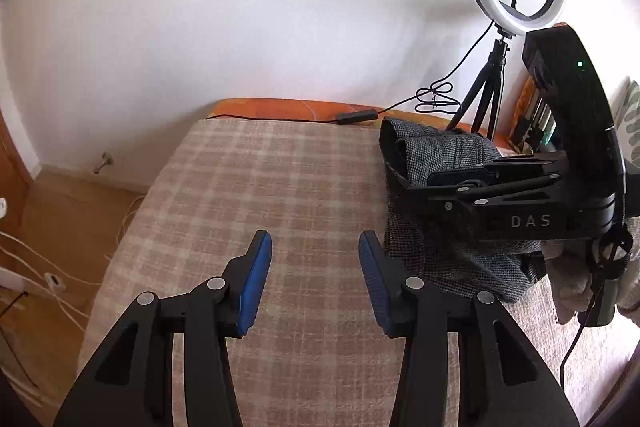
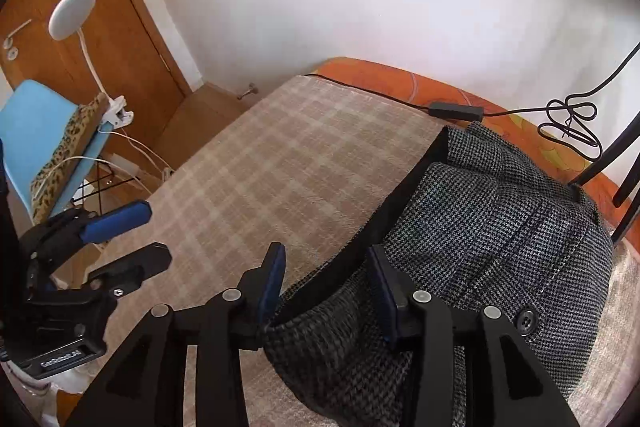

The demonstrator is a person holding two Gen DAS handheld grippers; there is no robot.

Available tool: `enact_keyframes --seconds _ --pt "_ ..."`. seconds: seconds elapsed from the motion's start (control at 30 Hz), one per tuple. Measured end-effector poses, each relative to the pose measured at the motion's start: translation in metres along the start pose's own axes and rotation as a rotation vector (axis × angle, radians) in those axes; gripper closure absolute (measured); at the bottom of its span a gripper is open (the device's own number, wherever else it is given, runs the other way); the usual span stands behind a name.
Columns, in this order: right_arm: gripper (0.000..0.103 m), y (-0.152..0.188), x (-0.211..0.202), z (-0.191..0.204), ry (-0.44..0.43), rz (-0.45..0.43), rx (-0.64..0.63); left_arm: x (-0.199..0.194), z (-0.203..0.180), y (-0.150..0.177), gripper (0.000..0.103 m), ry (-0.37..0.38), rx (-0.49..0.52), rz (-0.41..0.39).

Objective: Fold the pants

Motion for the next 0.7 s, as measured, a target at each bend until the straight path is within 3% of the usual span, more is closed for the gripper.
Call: enact_keyframes --seconds 0.1,0.17,0.33,0.47,0.7 --pt "0.04 -0.003 -0.043 -0.006 -0.098 -0.096 0.029 0.002 -0.013 0.0 0.053 0.048 -0.012 0.003" --pt "0.039 -0.003 -0.072 -0.017 -0.137 -0.148 0.054 0.004 -0.026 0.0 0.052 0.088 -0.013 0.008" --pt "0.039 -0.003 -0.105 -0.071 -0.001 -0.19 0.088 0.021 -0.054 0.004 0.046 0.197 -0.051 0.059" --pt "0.044 -0.01 -0.096 -0.11 0.07 -0.17 0.106 0.032 -0.075 0.008 0.046 0.222 -0.035 0.086" --pt "0.044 -0.028 -0.032 -0.111 0.115 -0.026 -0.119 0.049 -0.084 0.017 0.046 0.206 0.009 0.116"
Point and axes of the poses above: each gripper's, at about its wrist camera, not at the fingertips, and x roughly the way its jaws point, z to its left, y to its underside, the point moved 6 cm from there along x, roughly the way its jaws point, and after that the axes turned 3 degrees about -x, right-handed, at the moved point
